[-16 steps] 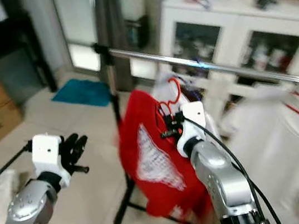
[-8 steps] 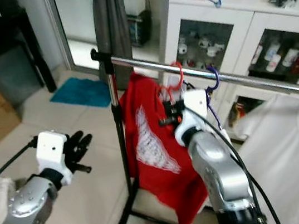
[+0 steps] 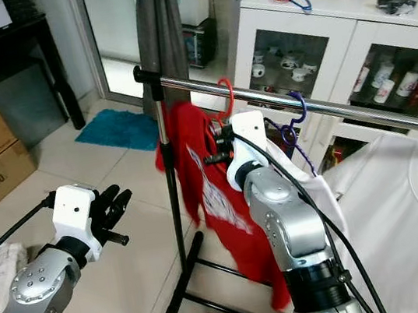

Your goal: Hang hanger

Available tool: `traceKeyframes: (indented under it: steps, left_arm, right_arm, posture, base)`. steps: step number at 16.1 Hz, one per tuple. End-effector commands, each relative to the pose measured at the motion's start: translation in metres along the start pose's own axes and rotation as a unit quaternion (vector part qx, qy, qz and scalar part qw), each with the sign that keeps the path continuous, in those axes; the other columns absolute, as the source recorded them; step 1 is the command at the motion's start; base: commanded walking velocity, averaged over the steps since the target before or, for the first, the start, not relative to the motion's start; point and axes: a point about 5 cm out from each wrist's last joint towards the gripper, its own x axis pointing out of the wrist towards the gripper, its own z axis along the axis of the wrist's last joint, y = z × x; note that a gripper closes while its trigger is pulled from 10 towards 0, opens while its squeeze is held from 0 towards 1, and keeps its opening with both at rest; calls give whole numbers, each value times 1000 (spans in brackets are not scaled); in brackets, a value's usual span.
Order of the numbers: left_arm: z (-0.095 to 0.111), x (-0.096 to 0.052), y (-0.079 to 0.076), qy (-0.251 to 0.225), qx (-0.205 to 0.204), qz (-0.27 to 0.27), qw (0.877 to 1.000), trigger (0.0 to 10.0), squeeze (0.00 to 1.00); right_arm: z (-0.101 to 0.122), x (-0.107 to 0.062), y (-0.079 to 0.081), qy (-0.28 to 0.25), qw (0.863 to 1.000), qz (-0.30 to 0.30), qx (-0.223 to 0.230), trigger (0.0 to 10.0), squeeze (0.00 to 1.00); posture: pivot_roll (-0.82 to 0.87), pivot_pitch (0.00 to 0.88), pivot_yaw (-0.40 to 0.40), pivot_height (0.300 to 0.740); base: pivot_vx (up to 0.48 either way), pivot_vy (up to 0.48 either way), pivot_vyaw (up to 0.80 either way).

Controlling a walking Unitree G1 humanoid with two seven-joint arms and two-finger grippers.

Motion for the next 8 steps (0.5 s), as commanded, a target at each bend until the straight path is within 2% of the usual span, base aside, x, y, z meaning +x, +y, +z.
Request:
traceKeyframes:
  steps: [1, 3, 4, 8]
  left_arm:
    - [6, 1, 0, -14, 4, -11, 1000, 10000, 0]
    - [7, 3, -5, -16, 9, -39, 999, 10000, 0]
    - [10, 4, -9, -19, 9, -66, 998, 10000, 0]
    - [10, 4, -10, -20, 9, -68, 997, 10000, 0]
  right_arm:
    - [9, 4, -5, -6, 1000, -14, -12, 10000, 0]
    - [15, 15, -6, 8, 1000, -24, -9, 10000, 0]
    - [22, 25, -10, 14, 999, -46, 8, 10000, 0]
    - [23, 26, -10, 14, 999, -49, 10, 10000, 0]
  posture:
    - [97, 0, -83, 740]
    - [96, 0, -83, 740]
    - [97, 0, -86, 740]
    - [97, 0, -86, 740]
  base:
    - [0, 0, 0]
    - [0, 0, 0]
    - [0, 0, 0]
    - [0, 0, 0]
